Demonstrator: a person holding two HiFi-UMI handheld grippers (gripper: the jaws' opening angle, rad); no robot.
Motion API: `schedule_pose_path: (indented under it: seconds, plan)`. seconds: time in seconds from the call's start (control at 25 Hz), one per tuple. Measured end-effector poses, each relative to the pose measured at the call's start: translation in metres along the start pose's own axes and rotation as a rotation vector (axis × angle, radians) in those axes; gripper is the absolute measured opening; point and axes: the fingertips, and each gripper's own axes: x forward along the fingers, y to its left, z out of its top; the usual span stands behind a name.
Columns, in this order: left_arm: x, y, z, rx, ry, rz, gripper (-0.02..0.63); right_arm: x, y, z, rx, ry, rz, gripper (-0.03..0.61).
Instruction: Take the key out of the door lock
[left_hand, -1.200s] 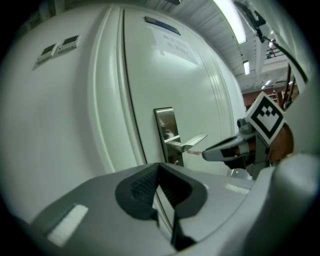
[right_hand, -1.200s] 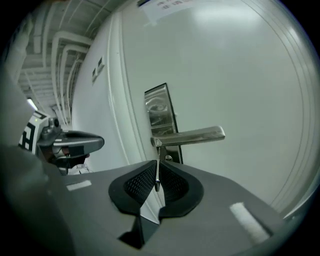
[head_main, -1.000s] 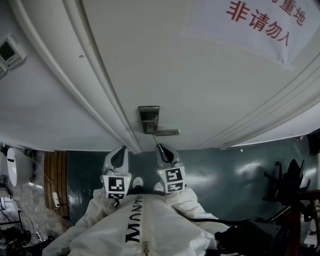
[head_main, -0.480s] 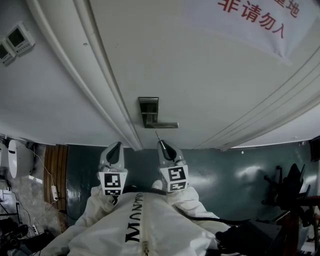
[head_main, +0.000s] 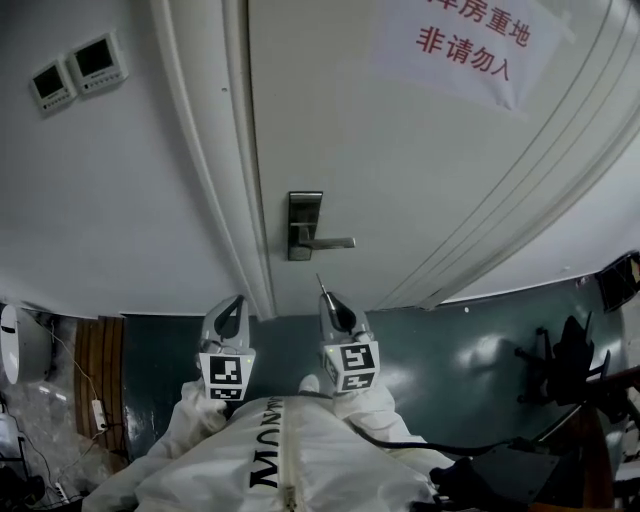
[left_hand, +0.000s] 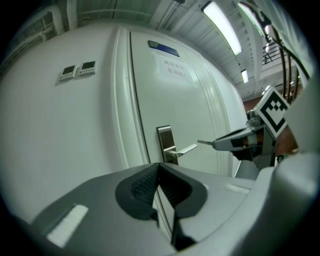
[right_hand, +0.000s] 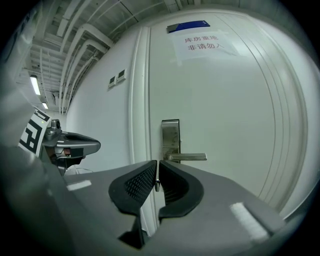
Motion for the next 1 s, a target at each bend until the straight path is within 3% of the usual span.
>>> schedule_pose_path:
  seconds: [0.52,1.0]
  plan:
    - [-0.120,0.000,-0.040,-0.012,-0.016,-0.107,0.000,-0.093,0.098,-0.022,-0.039,0.005,-0.132,0.023]
    - [-0.160,-0.024,-0.040,-0.023,-0.018,-0.082,0.000,-0.138,0.111,-0.035,-0.051,0.013,-0.107,0.023]
